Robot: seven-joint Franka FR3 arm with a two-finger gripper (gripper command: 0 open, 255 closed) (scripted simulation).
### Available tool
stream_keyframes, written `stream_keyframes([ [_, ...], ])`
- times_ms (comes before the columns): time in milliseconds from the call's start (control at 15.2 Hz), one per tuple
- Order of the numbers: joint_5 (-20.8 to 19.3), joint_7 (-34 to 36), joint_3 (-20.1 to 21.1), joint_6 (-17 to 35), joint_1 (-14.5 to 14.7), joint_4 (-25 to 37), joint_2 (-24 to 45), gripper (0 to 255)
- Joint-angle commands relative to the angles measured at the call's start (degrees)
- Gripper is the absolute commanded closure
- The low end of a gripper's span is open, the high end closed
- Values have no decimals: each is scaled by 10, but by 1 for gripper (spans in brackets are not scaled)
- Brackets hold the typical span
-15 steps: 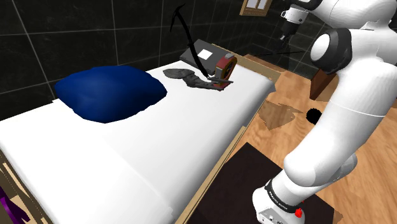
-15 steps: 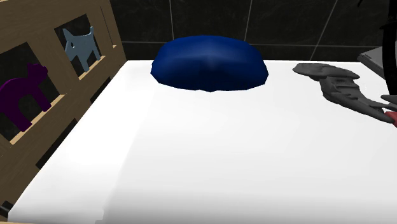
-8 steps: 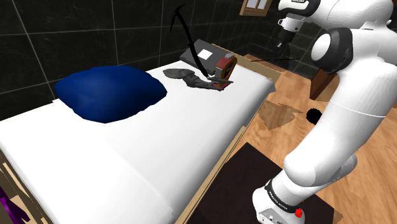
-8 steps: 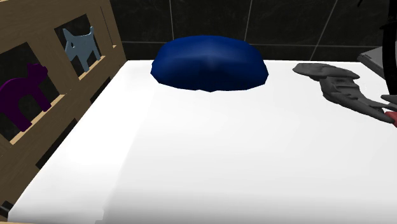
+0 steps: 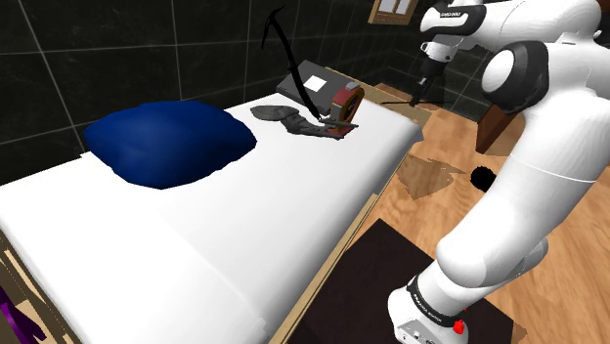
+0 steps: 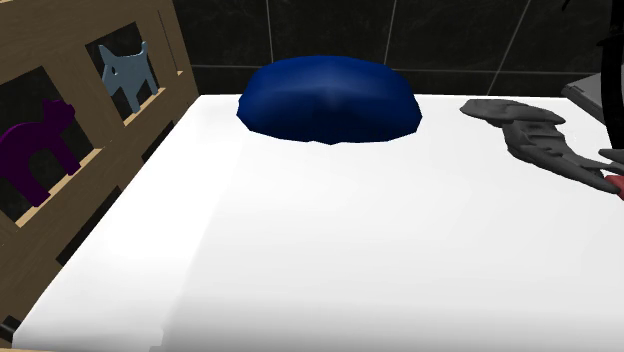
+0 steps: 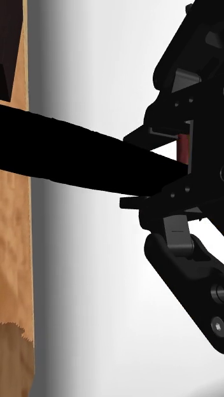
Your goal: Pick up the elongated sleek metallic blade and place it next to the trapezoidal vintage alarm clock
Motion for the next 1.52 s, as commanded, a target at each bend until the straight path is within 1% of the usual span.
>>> stream_keyframes([
  [0, 0, 0, 0, 17, 1, -18, -1, 255],
  [726, 3, -2, 3, 100, 4, -97, 4, 255],
  [1452, 16, -9, 7, 178, 2, -157, 25, 255],
])
